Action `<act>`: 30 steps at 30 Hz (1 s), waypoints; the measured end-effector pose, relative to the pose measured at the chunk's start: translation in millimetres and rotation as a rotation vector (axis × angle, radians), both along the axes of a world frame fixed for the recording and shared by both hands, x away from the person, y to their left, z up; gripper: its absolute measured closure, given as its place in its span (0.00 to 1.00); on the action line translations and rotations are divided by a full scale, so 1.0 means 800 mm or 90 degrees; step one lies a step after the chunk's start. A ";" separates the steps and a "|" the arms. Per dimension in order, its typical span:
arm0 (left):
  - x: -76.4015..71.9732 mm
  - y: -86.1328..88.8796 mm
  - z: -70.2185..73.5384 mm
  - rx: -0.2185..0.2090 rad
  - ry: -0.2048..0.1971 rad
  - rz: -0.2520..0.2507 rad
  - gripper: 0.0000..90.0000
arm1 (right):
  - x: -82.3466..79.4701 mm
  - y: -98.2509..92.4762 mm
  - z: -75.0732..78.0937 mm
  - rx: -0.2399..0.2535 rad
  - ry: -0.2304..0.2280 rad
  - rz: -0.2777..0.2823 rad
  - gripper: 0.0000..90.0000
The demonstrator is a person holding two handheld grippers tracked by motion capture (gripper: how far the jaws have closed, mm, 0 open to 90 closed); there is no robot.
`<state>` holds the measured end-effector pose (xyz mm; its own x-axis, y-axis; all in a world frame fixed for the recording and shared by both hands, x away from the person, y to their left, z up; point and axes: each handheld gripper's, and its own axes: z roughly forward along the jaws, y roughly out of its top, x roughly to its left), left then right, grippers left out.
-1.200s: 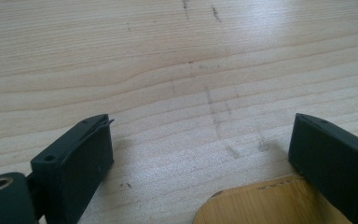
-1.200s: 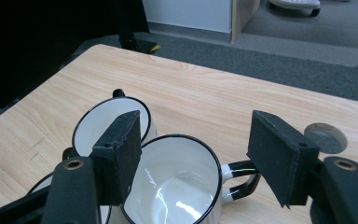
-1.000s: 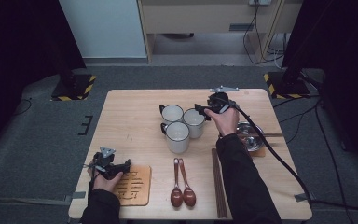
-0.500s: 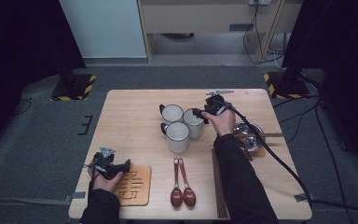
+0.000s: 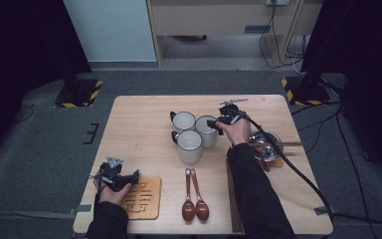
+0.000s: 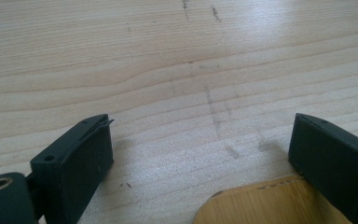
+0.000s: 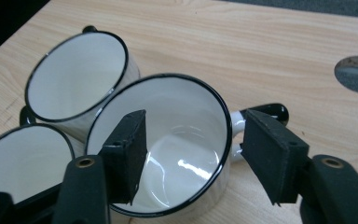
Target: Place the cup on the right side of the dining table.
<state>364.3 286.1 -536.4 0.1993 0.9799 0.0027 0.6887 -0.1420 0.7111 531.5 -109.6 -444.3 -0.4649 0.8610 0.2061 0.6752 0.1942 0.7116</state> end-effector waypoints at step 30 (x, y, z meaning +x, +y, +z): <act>0.000 0.000 0.000 0.000 0.000 -0.001 0.05 | 0.022 0.002 -0.039 0.000 0.102 -0.032 0.64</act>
